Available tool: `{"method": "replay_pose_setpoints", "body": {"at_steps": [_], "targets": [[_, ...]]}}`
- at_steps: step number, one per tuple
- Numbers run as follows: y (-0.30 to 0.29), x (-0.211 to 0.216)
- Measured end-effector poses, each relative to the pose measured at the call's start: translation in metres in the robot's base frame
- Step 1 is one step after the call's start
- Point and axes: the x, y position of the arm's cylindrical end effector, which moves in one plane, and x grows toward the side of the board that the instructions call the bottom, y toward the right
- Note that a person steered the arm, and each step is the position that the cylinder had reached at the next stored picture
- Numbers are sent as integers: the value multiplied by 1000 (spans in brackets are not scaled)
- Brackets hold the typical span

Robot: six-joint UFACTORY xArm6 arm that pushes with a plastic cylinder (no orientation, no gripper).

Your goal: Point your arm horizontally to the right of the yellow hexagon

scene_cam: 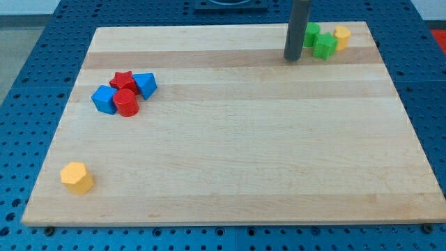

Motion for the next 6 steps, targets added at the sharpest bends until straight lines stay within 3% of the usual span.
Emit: {"method": "replay_pose_setpoints", "body": {"at_steps": [6], "targets": [[-155,238]]}}
